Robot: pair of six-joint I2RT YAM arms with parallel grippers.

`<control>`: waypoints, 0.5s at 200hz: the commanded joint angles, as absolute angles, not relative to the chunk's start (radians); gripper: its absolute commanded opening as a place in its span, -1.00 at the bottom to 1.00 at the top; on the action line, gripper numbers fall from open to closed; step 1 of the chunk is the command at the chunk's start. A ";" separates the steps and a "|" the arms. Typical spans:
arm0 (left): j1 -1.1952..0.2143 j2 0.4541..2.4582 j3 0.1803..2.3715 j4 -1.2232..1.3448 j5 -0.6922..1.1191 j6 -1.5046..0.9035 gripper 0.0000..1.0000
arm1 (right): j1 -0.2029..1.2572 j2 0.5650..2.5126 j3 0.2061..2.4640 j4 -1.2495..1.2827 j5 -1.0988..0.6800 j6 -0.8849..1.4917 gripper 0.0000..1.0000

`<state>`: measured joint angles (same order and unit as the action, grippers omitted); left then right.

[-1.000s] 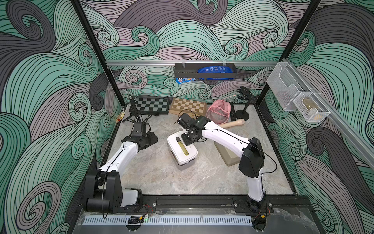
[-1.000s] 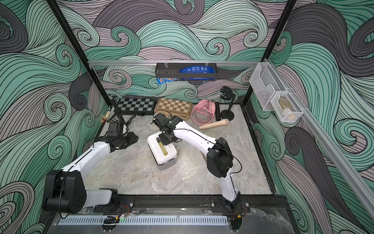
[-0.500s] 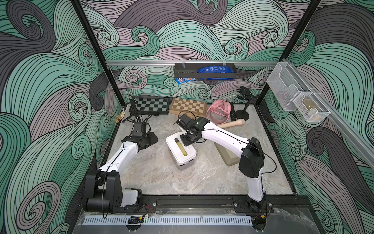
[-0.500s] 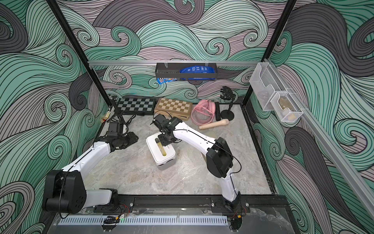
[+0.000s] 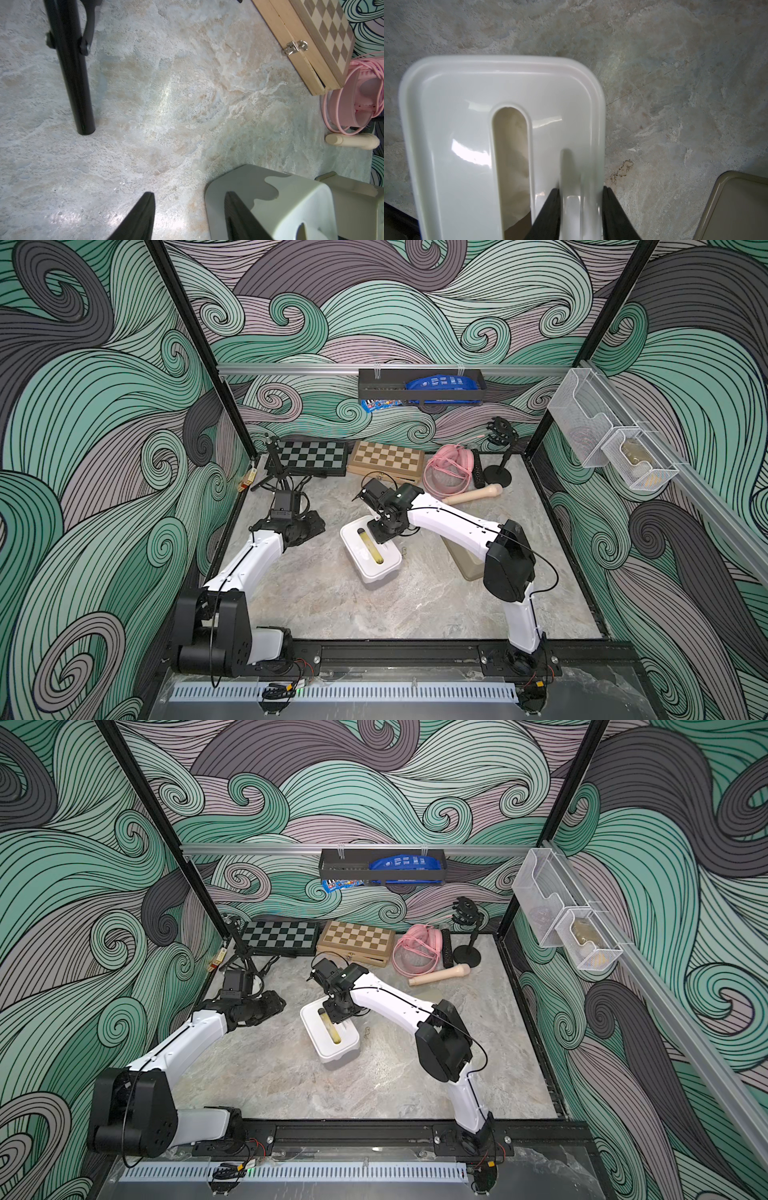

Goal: Put the tissue paper into the tissue box
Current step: Close the box lid on the tissue box.

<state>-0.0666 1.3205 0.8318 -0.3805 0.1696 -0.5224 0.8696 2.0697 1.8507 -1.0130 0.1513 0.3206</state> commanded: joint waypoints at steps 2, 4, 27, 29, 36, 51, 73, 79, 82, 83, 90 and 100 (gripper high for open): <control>-0.067 1.313 0.853 -0.373 0.197 -0.488 0.13 | 0.891 2.102 1.882 -1.055 0.186 0.308 -0.59; -0.067 1.311 0.854 -0.373 0.199 -0.488 0.13 | 0.892 2.102 1.882 -1.055 0.185 0.308 -0.60; -0.075 1.298 0.855 -0.368 0.212 -0.480 0.14 | 0.896 2.112 1.881 -1.054 0.178 0.310 -0.56; -0.075 1.297 0.855 -0.368 0.213 -0.479 0.14 | 0.895 2.113 1.881 -1.055 0.179 0.310 -0.55; -0.076 1.299 0.854 -0.368 0.216 -0.479 0.13 | 0.896 2.116 1.887 -1.054 0.177 0.310 -0.53; -0.078 1.305 0.854 -0.366 0.222 -0.477 0.14 | 0.896 2.117 1.900 -1.053 0.176 0.314 -0.49; -0.078 1.319 0.857 -0.367 0.242 -0.464 0.14 | 0.895 2.112 1.916 -1.054 0.187 0.314 -0.43; -0.079 1.324 0.859 -0.369 0.246 -0.462 0.14 | 0.895 2.113 1.919 -1.054 0.184 0.315 -0.42; -0.079 1.327 0.859 -0.370 0.249 -0.460 0.14 | 0.896 2.114 1.920 -1.055 0.182 0.317 -0.42; -0.080 1.328 0.859 -0.371 0.249 -0.460 0.14 | 0.896 2.115 1.920 -1.055 0.180 0.317 -0.42; -0.079 1.332 0.859 -0.375 0.254 -0.460 0.14 | 0.896 2.117 1.921 -1.054 0.174 0.323 -0.42; -0.080 1.335 0.856 -0.380 0.256 -0.459 0.14 | 0.896 2.120 1.920 -1.055 0.161 0.332 -0.42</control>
<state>-0.0742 1.3193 0.8318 -0.3733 0.2241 -0.4850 0.8890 2.1094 1.8885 -1.0424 0.1745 0.3180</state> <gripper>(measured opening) 0.569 0.319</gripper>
